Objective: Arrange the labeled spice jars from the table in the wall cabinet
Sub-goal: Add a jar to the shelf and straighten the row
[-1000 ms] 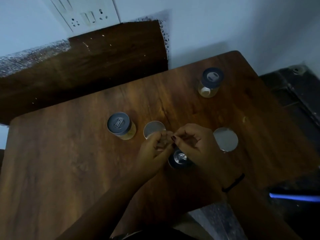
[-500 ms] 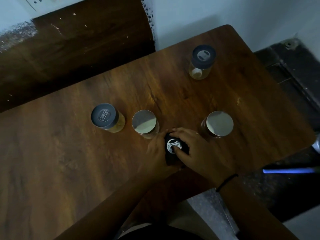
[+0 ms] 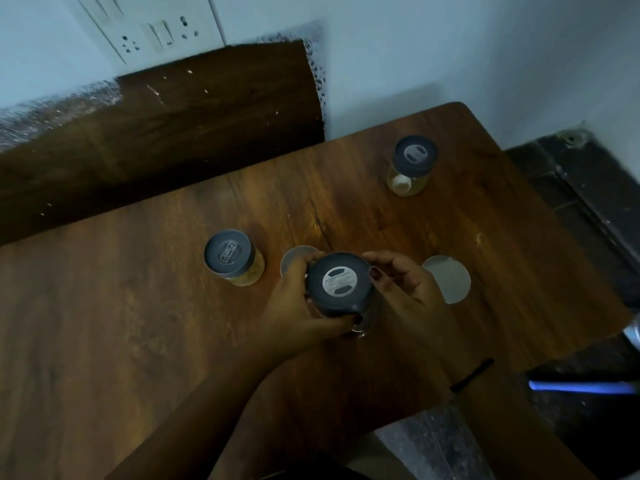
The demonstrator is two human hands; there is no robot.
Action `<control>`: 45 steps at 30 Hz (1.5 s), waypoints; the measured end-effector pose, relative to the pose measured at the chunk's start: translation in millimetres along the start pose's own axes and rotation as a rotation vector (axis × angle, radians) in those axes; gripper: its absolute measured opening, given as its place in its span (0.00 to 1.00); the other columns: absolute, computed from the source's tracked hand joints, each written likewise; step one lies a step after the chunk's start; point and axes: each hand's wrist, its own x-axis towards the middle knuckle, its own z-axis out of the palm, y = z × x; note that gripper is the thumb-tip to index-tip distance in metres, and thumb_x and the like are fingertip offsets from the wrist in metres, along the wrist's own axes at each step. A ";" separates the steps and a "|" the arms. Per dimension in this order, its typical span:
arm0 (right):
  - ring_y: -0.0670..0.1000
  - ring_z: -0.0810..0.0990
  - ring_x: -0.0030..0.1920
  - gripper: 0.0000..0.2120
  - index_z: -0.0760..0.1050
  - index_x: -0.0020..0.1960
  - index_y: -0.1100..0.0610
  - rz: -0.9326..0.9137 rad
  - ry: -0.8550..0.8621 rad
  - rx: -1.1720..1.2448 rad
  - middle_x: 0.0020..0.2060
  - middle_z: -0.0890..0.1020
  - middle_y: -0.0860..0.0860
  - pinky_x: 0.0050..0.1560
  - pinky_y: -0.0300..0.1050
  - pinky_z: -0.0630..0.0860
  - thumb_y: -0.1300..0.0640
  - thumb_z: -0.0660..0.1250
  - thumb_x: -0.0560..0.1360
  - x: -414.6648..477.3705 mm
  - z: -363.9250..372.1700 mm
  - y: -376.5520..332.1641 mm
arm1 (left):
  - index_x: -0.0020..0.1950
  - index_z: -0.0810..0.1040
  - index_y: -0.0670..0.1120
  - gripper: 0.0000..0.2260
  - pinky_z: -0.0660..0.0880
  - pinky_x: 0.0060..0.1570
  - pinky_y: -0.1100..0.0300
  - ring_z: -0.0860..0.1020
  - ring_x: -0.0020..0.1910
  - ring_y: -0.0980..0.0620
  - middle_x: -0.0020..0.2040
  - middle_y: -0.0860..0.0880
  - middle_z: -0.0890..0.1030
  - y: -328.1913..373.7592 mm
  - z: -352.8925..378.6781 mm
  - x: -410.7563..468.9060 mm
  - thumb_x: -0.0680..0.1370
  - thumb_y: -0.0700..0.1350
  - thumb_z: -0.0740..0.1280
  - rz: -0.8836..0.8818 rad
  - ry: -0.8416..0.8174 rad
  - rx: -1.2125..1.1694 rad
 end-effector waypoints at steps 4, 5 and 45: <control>0.46 0.81 0.60 0.12 0.77 0.62 0.51 -0.029 -0.048 0.005 0.58 0.82 0.43 0.60 0.48 0.79 0.55 0.64 0.79 7.7 9.4 -24.7 | 0.60 0.71 0.50 0.31 0.76 0.49 0.68 0.80 0.55 0.62 0.54 0.59 0.81 25.7 -40.4 -2.7 0.63 0.46 0.83 0.049 0.080 -0.046; 0.44 0.81 0.60 0.12 0.77 0.62 0.50 -0.031 -0.064 -0.003 0.57 0.83 0.41 0.60 0.46 0.79 0.58 0.65 0.79 9.1 12.8 -31.3 | 0.59 0.71 0.52 0.30 0.77 0.50 0.68 0.80 0.55 0.61 0.54 0.60 0.81 31.2 -50.5 -5.1 0.62 0.50 0.82 0.058 0.104 -0.059; 0.51 0.82 0.56 0.32 0.74 0.57 0.51 -0.347 -0.319 -0.084 0.53 0.83 0.47 0.55 0.50 0.81 0.38 0.79 0.60 27.5 175.3 -148.4 | 0.69 0.69 0.53 0.34 0.80 0.40 0.62 0.83 0.48 0.55 0.53 0.51 0.81 69.2 -209.3 -58.9 0.68 0.66 0.73 0.144 0.484 -0.310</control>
